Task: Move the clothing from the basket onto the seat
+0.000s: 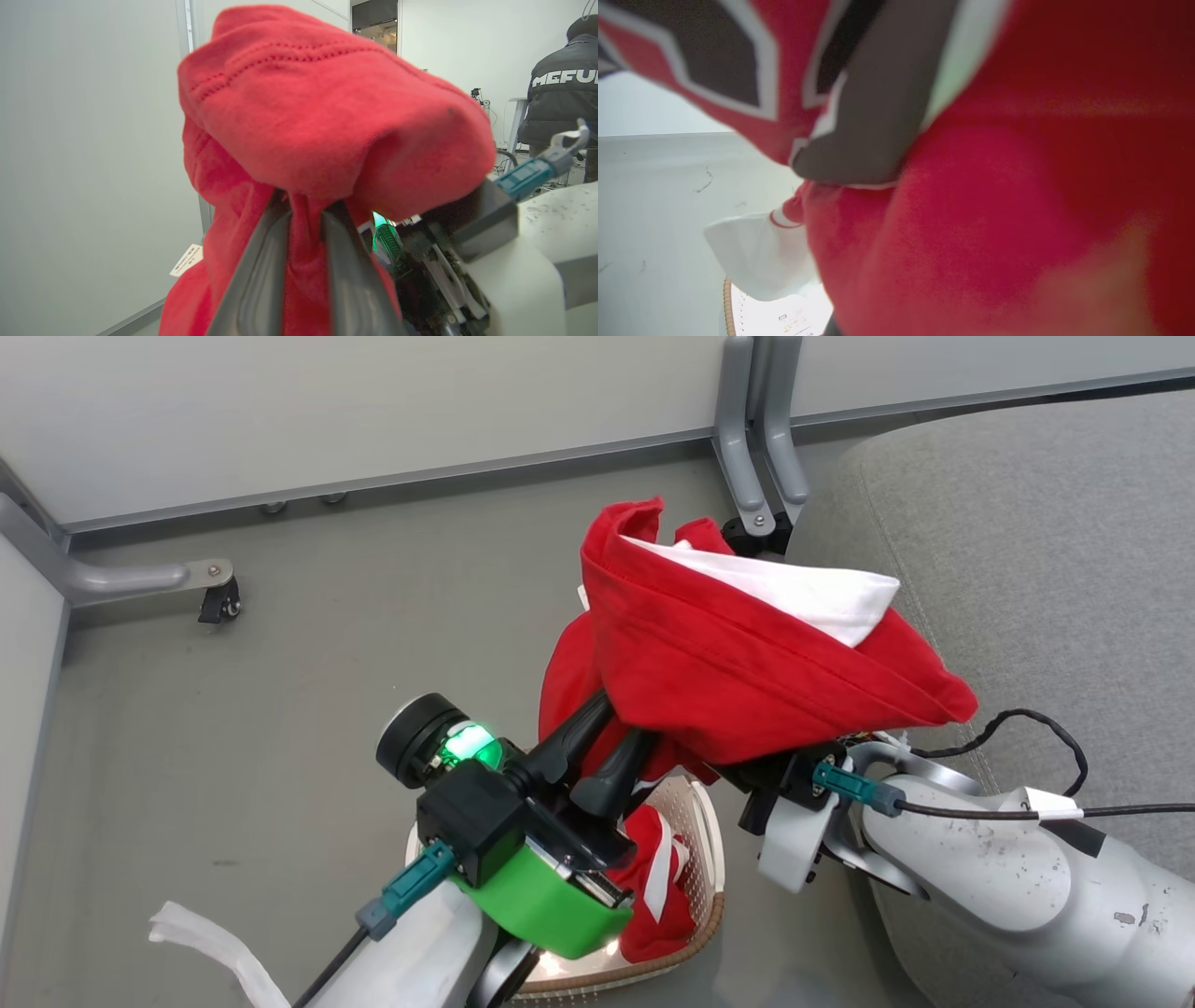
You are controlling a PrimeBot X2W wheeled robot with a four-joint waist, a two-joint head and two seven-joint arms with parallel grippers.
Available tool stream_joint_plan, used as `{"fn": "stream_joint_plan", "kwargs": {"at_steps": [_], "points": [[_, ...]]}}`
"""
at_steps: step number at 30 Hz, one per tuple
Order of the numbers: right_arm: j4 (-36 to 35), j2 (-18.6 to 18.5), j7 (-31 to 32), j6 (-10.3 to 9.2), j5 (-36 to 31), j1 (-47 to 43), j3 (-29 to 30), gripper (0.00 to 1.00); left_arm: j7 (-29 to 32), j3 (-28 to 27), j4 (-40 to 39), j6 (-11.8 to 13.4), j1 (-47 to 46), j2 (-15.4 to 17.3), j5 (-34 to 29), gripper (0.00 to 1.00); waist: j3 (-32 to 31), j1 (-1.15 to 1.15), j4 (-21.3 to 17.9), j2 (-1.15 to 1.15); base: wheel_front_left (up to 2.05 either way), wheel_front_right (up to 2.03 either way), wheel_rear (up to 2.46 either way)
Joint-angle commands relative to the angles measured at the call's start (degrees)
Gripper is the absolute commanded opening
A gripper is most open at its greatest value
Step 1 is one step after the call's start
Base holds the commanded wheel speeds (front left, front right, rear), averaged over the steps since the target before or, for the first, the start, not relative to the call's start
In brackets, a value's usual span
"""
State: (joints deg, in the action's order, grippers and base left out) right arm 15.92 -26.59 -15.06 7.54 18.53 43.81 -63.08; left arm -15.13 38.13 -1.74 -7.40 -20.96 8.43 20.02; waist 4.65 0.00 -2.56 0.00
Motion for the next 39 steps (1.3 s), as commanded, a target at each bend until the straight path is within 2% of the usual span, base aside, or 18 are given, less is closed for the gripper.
{"fn": "stream_joint_plan", "kwargs": {"at_steps": [1,2,4,5,6,12,24,32,39], "points": [[-0.05,-0.18,-0.18,-0.10,0.06,-0.10,-0.02,0.00,-0.03,-0.38,0.25,-0.14,-0.70,0.13,-0.09,0.00,-0.09,0.00,0.08,0.00,0.00,0.00,0.00],[-0.03,-0.20,-0.18,-0.10,0.14,-0.07,0.02,0.00,-0.03,-0.43,0.62,-0.14,-0.52,0.07,0.00,0.27,-0.15,0.00,0.12,0.00,0.00,0.00,0.00],[-0.02,-0.21,-0.18,-0.10,0.36,-0.16,0.23,0.00,-0.03,-0.42,1.27,-0.14,-0.42,0.18,-0.18,0.58,-0.27,0.00,0.23,0.00,0.00,0.00,0.00],[0.01,-0.24,-0.17,-0.10,0.34,-0.24,0.26,0.00,-0.03,-0.75,1.66,-0.14,-0.30,0.17,-0.40,0.94,-0.33,0.00,0.29,0.00,0.00,0.00,0.00],[0.06,-0.29,-0.18,-0.10,0.24,-0.32,0.22,0.00,-0.03,-0.88,2.05,-0.14,-0.10,0.09,-0.35,1.00,-0.41,0.00,0.34,0.00,0.00,0.00,0.00],[0.24,-0.59,-0.18,-0.10,0.81,-1.46,1.24,0.00,-0.03,-2.95,4.19,-0.13,0.75,0.06,-0.23,1.00,-1.05,0.00,0.71,0.00,0.00,0.00,0.00],[-1.05,-0.68,-0.18,-0.10,0.87,-6.53,8.90,0.00,-0.03,-7.82,5.65,-0.13,4.45,2.52,-1.21,1.00,-2.41,0.00,1.57,0.00,0.00,0.00,0.00],[-2.62,0.04,-0.18,-0.10,-0.21,-10.09,15.30,0.00,-0.03,-8.22,5.81,-0.13,6.84,4.48,-1.99,1.00,-2.83,0.00,1.98,0.00,0.00,0.00,0.00],[-4.02,0.95,-0.18,-0.10,-1.51,-13.47,21.03,0.00,-0.03,-6.17,5.96,-0.13,9.20,6.43,-2.16,1.00,-3.14,0.00,2.26,0.00,0.00,0.00,0.00]]}}
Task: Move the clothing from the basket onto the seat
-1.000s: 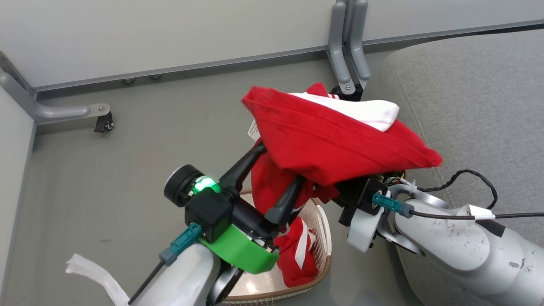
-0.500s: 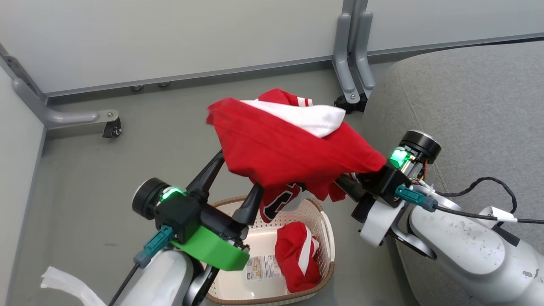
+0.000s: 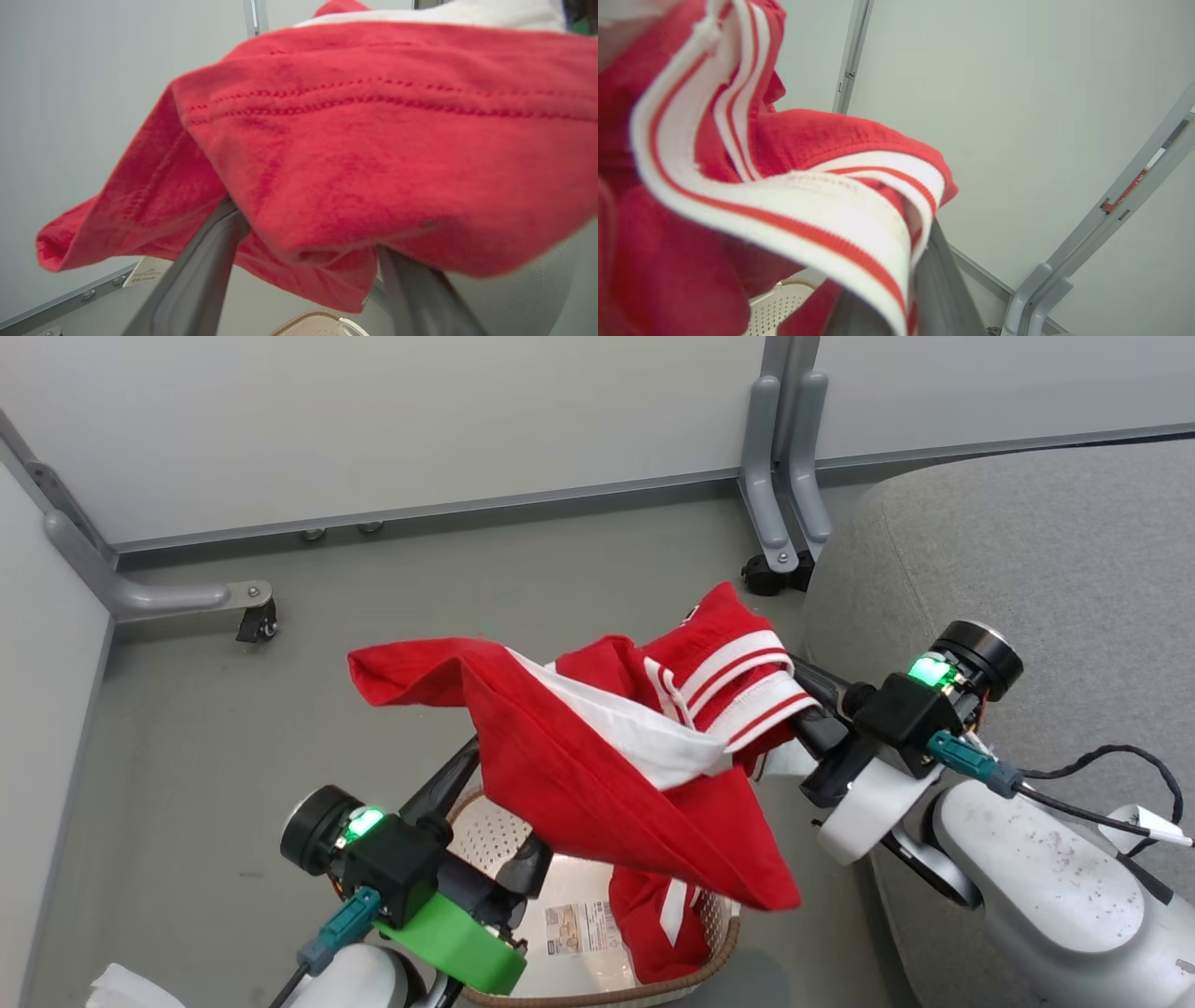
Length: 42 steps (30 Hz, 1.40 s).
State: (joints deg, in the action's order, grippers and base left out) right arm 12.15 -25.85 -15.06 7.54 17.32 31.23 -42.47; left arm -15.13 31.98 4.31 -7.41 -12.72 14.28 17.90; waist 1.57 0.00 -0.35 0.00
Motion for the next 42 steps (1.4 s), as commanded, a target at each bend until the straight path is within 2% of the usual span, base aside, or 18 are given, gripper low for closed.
{"fn": "stream_joint_plan", "kwargs": {"at_steps": [1,12,22,30,34,42], "points": [[-0.53,0.36,-0.18,-0.10,-0.57,-1.42,1.30,0.00,-0.03,0.22,-0.22,-0.12,1.47,0.85,0.37,1.00,-0.13,0.00,0.10,0.00,0.00,0.00,0.00],[-3.13,1.74,-0.18,-0.10,-2.41,-6.94,10.11,0.00,-0.03,1.19,0.24,-0.12,4.96,3.53,0.19,1.00,-1.10,0.00,0.71,0.00,0.00,0.00,0.00],[-5.34,2.45,-0.18,-0.10,-3.24,-10.15,15.52,0.00,-0.03,1.97,1.52,-0.12,6.41,3.66,0.01,1.00,-1.90,0.00,0.59,0.00,0.00,0.00,0.00],[-6.76,2.75,-0.17,-0.10,-3.87,-12.20,20.50,0.00,-0.03,2.47,4.14,-0.12,8.07,5.28,0.03,1.00,-1.81,0.00,0.65,0.00,0.00,0.00,0.00],[-7.84,3.64,-0.18,-0.10,-4.04,-13.28,23.64,0.00,-0.03,0.43,4.43,-0.12,9.18,4.91,1.37,1.00,-1.86,0.00,1.01,0.00,0.00,0.00,0.00],[-9.91,5.33,-0.18,-0.10,-5.00,-16.99,28.25,0.00,-0.03,-4.55,4.56,-0.12,11.33,2.02,0.74,1.00,-2.21,0.00,1.99,0.00,0.00,0.00,0.00]]}}
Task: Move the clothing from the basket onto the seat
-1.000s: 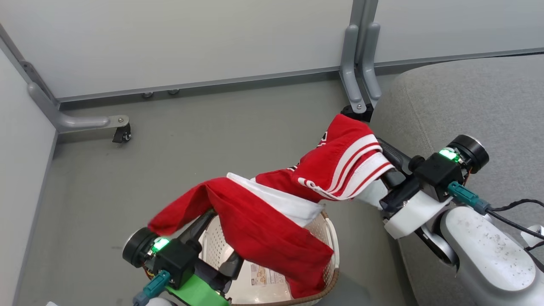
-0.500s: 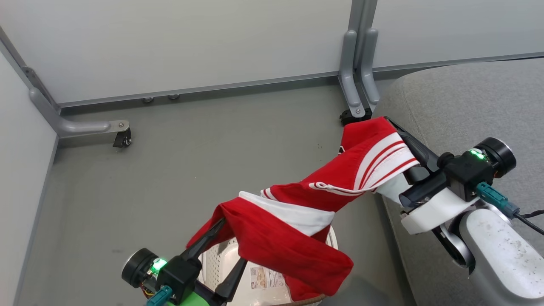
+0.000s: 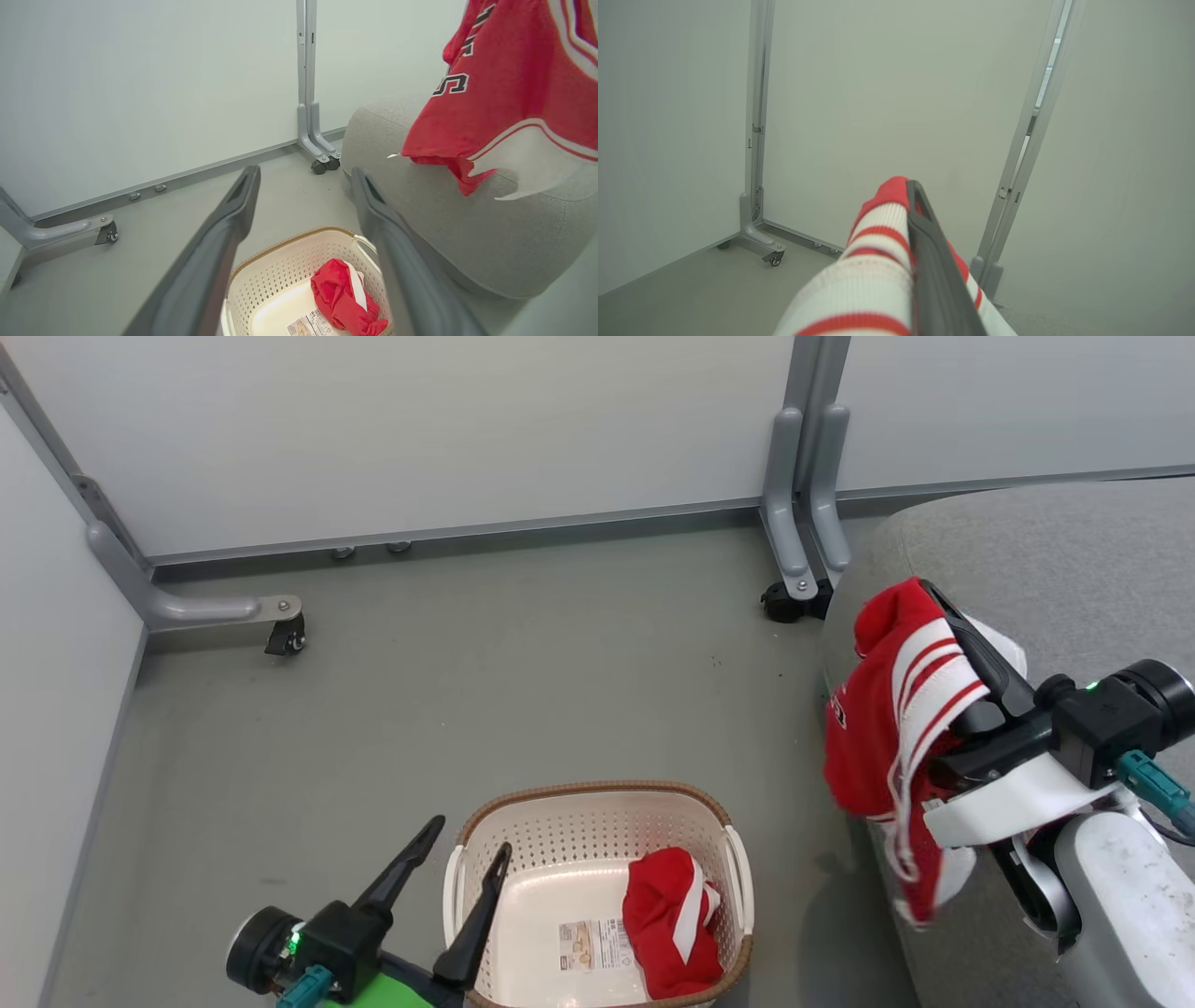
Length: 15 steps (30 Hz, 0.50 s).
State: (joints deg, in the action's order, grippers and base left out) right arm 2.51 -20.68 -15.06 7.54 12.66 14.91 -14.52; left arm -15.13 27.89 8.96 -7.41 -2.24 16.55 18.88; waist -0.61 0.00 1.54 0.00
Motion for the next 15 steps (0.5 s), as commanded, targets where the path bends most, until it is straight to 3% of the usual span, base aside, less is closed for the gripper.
{"fn": "stream_joint_plan", "kwargs": {"at_steps": [1,11,15], "points": [[-0.41,0.34,-0.18,-0.10,-0.39,-0.93,0.65,0.00,-0.03,-1.42,-0.12,-0.12,1.21,-0.71,-0.25,1.00,-0.06,0.00,0.16,0.00,0.00,0.00,0.00],[-1.77,2.22,-0.18,-0.10,-0.92,-3.73,4.06,0.00,-0.02,-7.82,-0.40,-0.13,4.36,-4.41,-1.32,1.00,-0.36,0.00,0.43,0.00,0.00,0.00,0.00],[-2.10,3.02,-0.18,-0.10,-0.99,-4.28,4.93,0.00,-0.02,-15.70,-0.78,-0.13,5.75,-8.34,0.98,1.00,-0.43,0.00,0.35,0.00,0.00,0.00,0.00]]}}
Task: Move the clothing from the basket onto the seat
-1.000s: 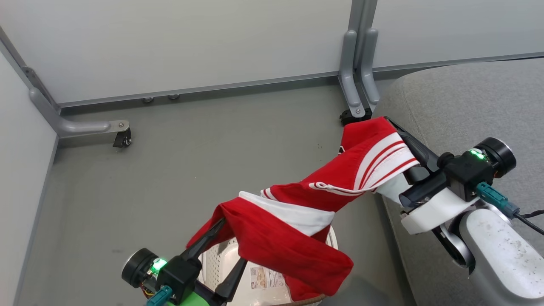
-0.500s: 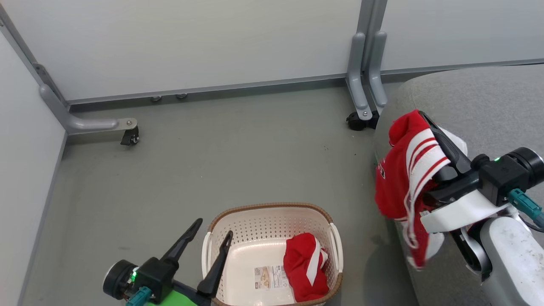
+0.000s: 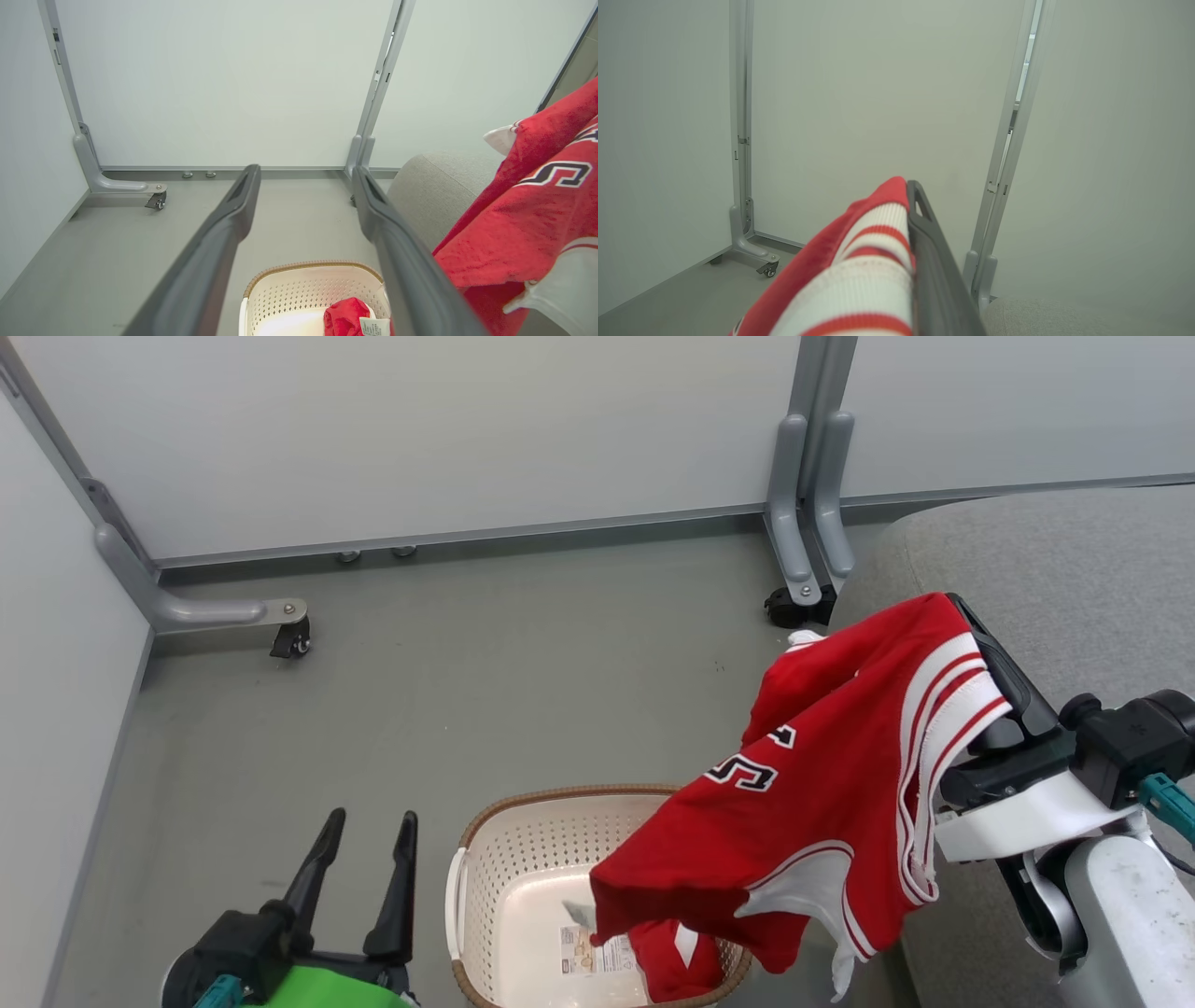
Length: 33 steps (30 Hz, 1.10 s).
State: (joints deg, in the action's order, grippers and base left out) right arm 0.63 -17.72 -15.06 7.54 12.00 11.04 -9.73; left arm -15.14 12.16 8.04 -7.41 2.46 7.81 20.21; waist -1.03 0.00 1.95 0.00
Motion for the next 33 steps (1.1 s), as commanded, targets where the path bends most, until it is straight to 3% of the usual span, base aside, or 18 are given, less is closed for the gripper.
{"fn": "stream_joint_plan", "kwargs": {"at_steps": [1,6,12,33], "points": [[-0.30,0.23,-0.18,-0.10,-0.32,-0.47,0.34,0.00,0.00,-1.44,0.13,-0.13,1.60,-0.24,-1.54,1.00,0.00,0.00,-0.19,0.00,0.00,0.00,0.00],[-0.55,1.06,-0.18,-0.10,-0.35,-1.36,1.19,0.00,-0.01,-6.63,0.46,-0.13,3.29,-2.77,-3.44,1.00,-0.01,0.00,-0.31,0.00,0.00,0.00,0.00],[-0.48,1.72,-0.18,-0.10,-0.24,-2.31,2.20,0.00,-0.01,-9.02,1.82,-0.13,4.51,-4.33,-4.32,1.00,-0.06,0.00,-0.24,0.00,0.00,0.00,0.00],[0.19,2.00,-0.18,-0.10,0.19,-2.20,2.70,0.00,-0.01,-7.49,3.28,-0.13,4.22,-4.89,-3.98,1.00,-0.09,0.00,-0.86,0.00,0.00,0.00,0.00]]}}
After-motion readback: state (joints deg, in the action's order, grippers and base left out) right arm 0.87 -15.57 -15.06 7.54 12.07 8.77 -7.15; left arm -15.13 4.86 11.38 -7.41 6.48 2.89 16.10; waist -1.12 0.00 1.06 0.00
